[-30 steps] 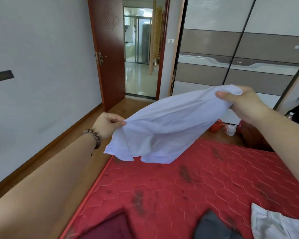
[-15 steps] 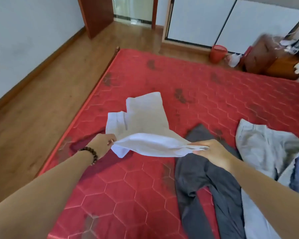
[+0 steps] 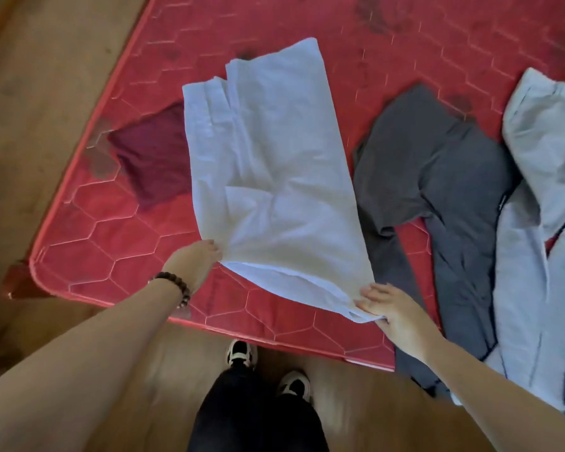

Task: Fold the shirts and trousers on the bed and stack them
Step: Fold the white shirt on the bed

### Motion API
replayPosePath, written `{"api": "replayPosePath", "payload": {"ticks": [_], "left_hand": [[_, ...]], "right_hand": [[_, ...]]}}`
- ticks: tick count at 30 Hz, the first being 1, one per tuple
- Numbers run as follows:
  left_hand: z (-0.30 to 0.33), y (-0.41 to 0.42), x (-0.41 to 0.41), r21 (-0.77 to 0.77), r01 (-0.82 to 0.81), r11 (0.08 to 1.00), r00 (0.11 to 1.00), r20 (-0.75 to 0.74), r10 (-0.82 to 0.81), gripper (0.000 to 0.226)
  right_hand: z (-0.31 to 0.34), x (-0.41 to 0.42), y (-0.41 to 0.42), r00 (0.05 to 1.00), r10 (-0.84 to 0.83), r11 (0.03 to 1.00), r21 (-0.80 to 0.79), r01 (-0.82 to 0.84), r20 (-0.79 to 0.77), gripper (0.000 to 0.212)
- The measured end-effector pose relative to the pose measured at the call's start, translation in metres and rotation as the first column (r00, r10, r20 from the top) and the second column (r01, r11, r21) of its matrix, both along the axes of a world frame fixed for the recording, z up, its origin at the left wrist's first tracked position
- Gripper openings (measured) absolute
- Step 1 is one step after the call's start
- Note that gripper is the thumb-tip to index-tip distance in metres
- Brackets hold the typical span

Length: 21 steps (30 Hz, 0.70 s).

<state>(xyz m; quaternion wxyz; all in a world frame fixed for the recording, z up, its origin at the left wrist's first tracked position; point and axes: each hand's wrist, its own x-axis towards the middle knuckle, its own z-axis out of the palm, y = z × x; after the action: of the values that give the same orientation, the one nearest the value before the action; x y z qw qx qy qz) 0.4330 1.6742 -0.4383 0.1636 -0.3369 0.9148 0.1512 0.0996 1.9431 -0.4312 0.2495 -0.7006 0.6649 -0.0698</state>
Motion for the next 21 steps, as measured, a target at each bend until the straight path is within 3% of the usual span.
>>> {"api": "replayPosePath", "payload": {"ticks": [3, 6, 8, 10, 12, 17, 21], "left_hand": [[-0.027, 0.02, 0.005, -0.072, 0.047, 0.996, 0.998, 0.049, -0.043, 0.025], [-0.037, 0.041, -0.005, -0.14, 0.034, 0.99, 0.995, -0.091, -0.047, 0.035], [-0.039, 0.048, -0.018, -0.116, 0.103, 0.988, 0.977, -0.174, -0.122, 0.049], [-0.04, 0.053, -0.033, -0.029, 0.197, 0.98, 0.969, -0.145, -0.199, 0.058], [-0.049, 0.061, -0.041, 0.031, 0.254, 0.967, 0.966, -0.052, -0.252, 0.059], [-0.072, 0.07, -0.035, 0.083, 0.257, 0.963, 0.942, 0.203, -0.269, 0.066], [-0.064, 0.065, -0.037, 0.162, 0.241, 0.957, 0.948, 0.171, -0.267, 0.069]], "right_hand": [[-0.031, 0.017, 0.023, 0.995, -0.03, 0.999, 0.034, 0.034, -0.097, 0.026], [-0.036, 0.035, 0.018, 0.985, -0.17, 0.984, -0.058, 0.168, -0.034, 0.056], [-0.033, 0.046, -0.002, 0.98, -0.2, 0.97, -0.136, 0.199, 0.004, 0.043], [-0.041, 0.055, -0.025, 0.988, -0.138, 0.974, -0.191, 0.122, -0.074, 0.021], [-0.055, 0.066, -0.045, 0.987, -0.086, 0.988, -0.139, 0.067, -0.139, 0.039], [-0.091, 0.085, -0.042, 0.95, -0.042, 0.997, 0.055, 0.062, -0.309, 0.056], [-0.085, 0.092, -0.041, 0.942, -0.023, 0.976, 0.197, 0.094, -0.335, 0.058]]}}
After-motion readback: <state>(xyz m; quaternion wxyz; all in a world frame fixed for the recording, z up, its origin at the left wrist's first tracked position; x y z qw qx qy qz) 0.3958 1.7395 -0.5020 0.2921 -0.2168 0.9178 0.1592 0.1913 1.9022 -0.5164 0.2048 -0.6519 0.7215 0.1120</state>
